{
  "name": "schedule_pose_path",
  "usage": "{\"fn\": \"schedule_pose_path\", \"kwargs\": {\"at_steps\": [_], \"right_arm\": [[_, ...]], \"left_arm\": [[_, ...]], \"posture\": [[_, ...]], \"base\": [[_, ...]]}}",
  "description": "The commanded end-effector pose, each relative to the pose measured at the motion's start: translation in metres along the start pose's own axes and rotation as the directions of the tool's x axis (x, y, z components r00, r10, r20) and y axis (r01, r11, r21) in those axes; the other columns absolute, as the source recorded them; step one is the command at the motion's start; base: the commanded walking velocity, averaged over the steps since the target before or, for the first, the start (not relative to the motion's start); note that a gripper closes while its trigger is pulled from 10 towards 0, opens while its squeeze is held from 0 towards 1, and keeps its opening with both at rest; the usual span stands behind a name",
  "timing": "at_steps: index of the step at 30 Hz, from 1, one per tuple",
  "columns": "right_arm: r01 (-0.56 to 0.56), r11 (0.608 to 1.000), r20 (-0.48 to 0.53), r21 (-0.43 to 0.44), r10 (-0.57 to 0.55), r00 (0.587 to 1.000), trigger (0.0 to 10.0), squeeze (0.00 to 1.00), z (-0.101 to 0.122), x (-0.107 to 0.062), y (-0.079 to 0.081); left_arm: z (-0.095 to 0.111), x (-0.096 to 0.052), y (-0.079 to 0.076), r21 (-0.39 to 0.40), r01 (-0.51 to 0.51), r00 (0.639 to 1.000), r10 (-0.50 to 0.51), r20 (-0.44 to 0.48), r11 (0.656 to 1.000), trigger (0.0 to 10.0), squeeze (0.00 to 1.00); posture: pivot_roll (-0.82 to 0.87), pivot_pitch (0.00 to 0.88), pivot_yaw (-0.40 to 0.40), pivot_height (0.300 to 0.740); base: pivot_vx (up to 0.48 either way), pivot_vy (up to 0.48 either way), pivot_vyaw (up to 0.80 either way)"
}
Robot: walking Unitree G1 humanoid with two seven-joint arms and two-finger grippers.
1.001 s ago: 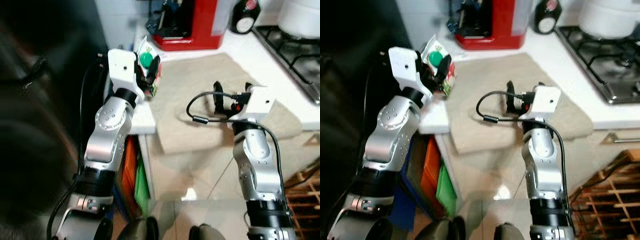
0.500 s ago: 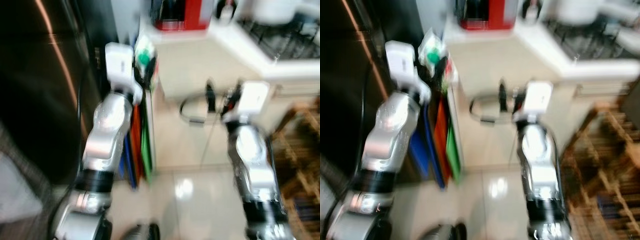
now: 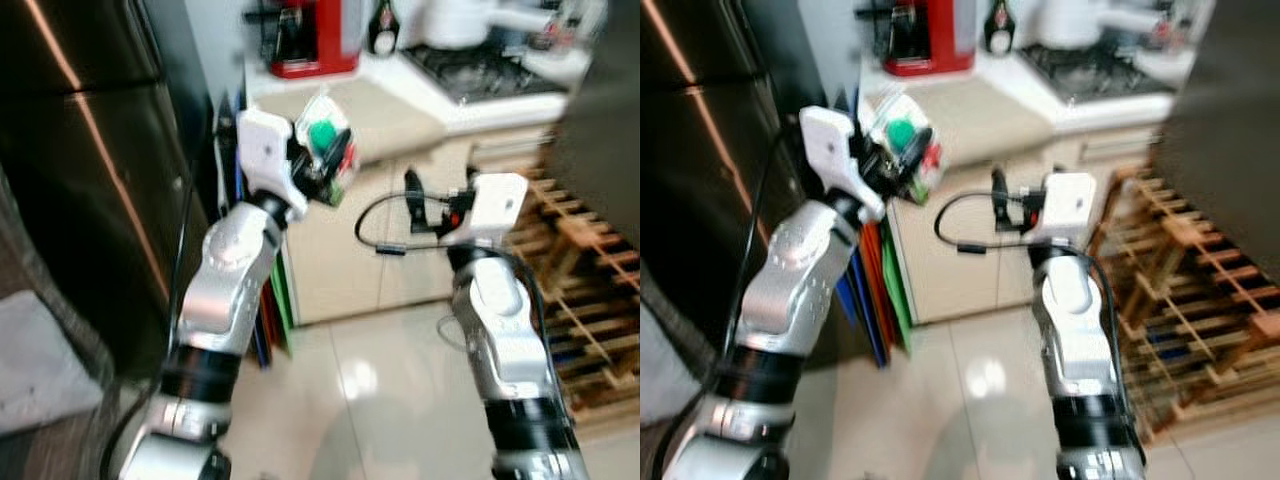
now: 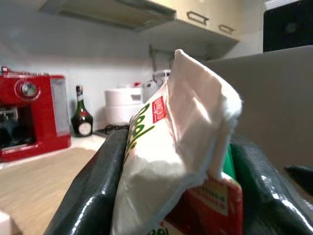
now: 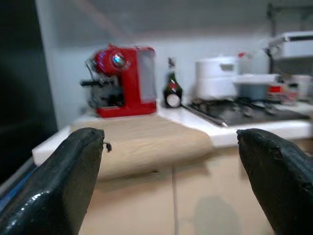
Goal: Restocking fridge
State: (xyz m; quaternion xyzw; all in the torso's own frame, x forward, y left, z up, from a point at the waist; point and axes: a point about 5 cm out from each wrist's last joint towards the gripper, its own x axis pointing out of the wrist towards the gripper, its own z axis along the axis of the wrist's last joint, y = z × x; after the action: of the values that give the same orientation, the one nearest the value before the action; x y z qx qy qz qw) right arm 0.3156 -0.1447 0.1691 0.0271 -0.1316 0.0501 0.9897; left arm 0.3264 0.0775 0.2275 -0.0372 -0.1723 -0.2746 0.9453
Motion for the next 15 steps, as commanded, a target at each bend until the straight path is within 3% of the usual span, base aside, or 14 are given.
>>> {"fn": "schedule_pose_path", "kwargs": {"at_steps": [1,7,15], "right_arm": [[-0.011,1.000,0.013,-0.003,0.011,1.000,10.0,0.00,0.0035,0.0050,0.0053],[-0.002,1.000,0.037,-0.028,0.003,0.999,10.0,0.00,0.0063,0.0037,0.0040],[0.010,1.000,0.020,-0.024,-0.010,1.000,10.0,0.00,0.0020,0.0006,0.0016]], "left_arm": [[0.0000,-0.0016,0.0085,0.018,-0.023,1.000,0.023,-0.008,1.000,10.0,0.00],[-0.0020,-0.0071,0.0162,0.015,-0.027,0.999,0.027,-0.032,1.000,10.0,0.00],[-0.0022,-0.0088,0.0121,0.008,-0.005,1.000,0.006,-0.024,1.000,10.0,0.00]], "posture": [[-0.08,0.000,0.077,0.740],[-0.09,0.000,0.084,0.740],[-0.09,0.000,0.084,0.740]], "base": [[0.431,0.000,0.00],[0.421,0.000,0.00],[0.398,-0.262,0.00]]}}
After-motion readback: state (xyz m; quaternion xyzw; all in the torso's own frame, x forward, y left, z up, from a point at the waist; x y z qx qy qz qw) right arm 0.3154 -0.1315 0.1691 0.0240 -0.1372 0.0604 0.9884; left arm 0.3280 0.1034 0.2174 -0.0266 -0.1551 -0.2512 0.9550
